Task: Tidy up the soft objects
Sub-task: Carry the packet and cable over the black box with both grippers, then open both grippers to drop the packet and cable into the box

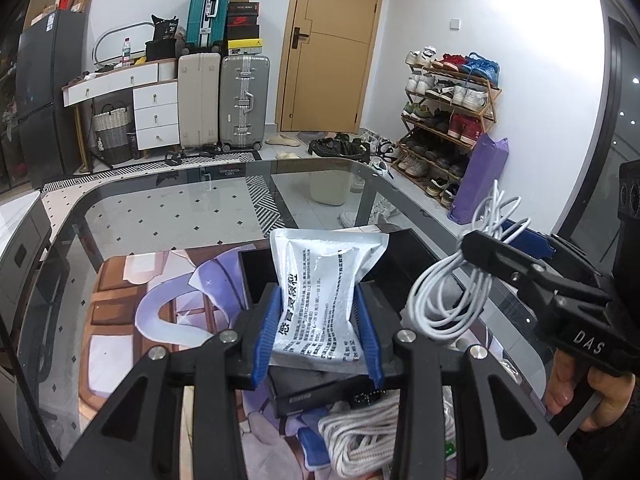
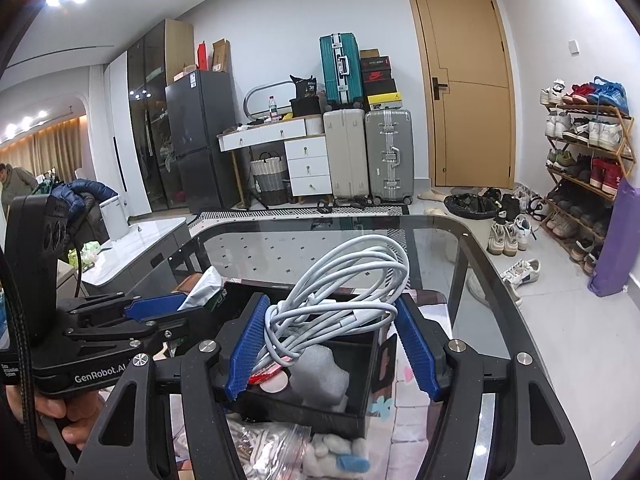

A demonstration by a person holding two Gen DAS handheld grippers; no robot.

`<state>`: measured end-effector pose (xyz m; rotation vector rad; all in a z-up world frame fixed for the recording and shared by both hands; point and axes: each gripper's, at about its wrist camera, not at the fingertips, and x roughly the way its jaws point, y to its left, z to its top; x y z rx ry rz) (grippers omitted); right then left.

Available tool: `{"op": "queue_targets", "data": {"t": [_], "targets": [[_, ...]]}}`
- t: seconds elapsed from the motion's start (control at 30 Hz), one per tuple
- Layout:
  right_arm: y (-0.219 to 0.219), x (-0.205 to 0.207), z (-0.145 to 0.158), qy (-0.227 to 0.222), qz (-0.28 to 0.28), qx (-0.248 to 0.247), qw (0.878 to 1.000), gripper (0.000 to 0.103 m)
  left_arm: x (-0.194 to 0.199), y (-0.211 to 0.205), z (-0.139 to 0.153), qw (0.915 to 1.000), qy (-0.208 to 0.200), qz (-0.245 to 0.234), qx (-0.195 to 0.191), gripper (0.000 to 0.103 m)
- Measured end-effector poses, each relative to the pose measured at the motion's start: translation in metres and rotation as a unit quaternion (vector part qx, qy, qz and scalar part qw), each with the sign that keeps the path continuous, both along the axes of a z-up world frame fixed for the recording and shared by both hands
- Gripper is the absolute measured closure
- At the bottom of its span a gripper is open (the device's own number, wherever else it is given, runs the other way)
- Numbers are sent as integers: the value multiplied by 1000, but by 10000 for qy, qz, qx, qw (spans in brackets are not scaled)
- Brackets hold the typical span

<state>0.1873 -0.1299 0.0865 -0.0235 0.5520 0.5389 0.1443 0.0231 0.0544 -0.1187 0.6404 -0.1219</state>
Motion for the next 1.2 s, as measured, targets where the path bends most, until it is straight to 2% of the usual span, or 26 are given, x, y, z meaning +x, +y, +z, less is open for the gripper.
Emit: {"op": "queue_targets", "data": {"t": [0.5,1.1,1.2], "targets": [[41,37,-31,166,299,-440,9984,38,20,-1,-13,9999,136,19,83,67],[45,40,-53,197,422,-744,9961,38,21,-8,-14,9995,124,-106,260,67],[44,41,-51,200,469,-719,9961,32,22,-8,-14,9995,140,-104,252,67]]}}
